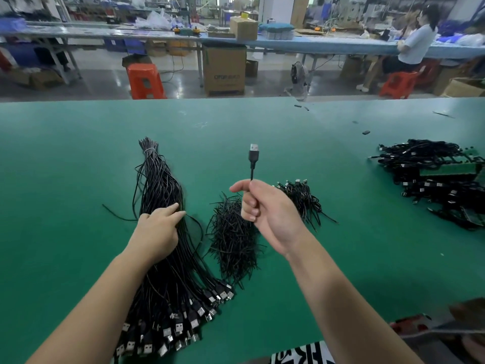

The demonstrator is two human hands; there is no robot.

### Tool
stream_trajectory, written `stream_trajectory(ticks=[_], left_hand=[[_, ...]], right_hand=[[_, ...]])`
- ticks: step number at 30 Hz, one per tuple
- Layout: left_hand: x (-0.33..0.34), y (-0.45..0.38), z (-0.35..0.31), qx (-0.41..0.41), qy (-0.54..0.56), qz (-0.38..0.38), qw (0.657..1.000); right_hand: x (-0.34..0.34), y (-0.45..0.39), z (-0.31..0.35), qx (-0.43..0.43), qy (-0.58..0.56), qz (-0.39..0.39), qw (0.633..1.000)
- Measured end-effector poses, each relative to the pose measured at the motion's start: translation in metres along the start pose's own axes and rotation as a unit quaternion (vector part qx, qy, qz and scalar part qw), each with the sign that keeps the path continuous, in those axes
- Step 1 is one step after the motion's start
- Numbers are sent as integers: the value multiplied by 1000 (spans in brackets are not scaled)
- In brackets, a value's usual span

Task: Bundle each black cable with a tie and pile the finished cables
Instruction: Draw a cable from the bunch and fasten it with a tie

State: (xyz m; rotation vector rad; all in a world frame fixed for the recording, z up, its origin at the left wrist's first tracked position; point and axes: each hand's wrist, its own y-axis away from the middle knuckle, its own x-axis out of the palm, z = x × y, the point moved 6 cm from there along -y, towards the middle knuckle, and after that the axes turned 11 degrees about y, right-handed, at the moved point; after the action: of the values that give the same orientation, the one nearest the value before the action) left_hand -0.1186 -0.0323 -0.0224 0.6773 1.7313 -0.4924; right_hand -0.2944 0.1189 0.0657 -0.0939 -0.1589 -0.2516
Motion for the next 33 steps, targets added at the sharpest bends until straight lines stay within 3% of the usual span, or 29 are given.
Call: stream_trajectory(ticks=[2,4,7,8,9,13,17,22,25,28,30,31,33], left_hand=[[-11,2,-11,5,24,-56,998],[-31,7,-29,14,240,-87,967],[-57,18,-72,54,565,2,824],[-64,21,-83,68,608,29,790],[-70,23,-92,79,622,48,778],[-77,31,-112,95,582,78,804],[-73,33,-113,64,644,109,754],[-66,31,-108,59,634,125,761],[-63,29,-105,76,595,134,789],[-64,30,-105,97,593,105,792],[-68,26,-103,92,662,49,742],[-71,22,-101,85,718,18,691],[-79,16,-98,59,848,0,527]], right_hand=[[10,2,-6,11,16,10,1000],[20,2,-12,16,26,20,999],[32,3,-21,32,50,42,997],[36,4,-24,41,57,49,996],[38,5,-27,50,58,52,996],[44,8,-33,74,40,44,995],[45,11,-32,71,56,45,995],[45,13,-33,63,93,54,992],[46,12,-35,66,105,62,990],[49,12,-40,73,89,71,991],[53,13,-45,96,42,80,991],[55,14,-49,113,7,89,990],[61,18,-58,146,-62,112,981]])
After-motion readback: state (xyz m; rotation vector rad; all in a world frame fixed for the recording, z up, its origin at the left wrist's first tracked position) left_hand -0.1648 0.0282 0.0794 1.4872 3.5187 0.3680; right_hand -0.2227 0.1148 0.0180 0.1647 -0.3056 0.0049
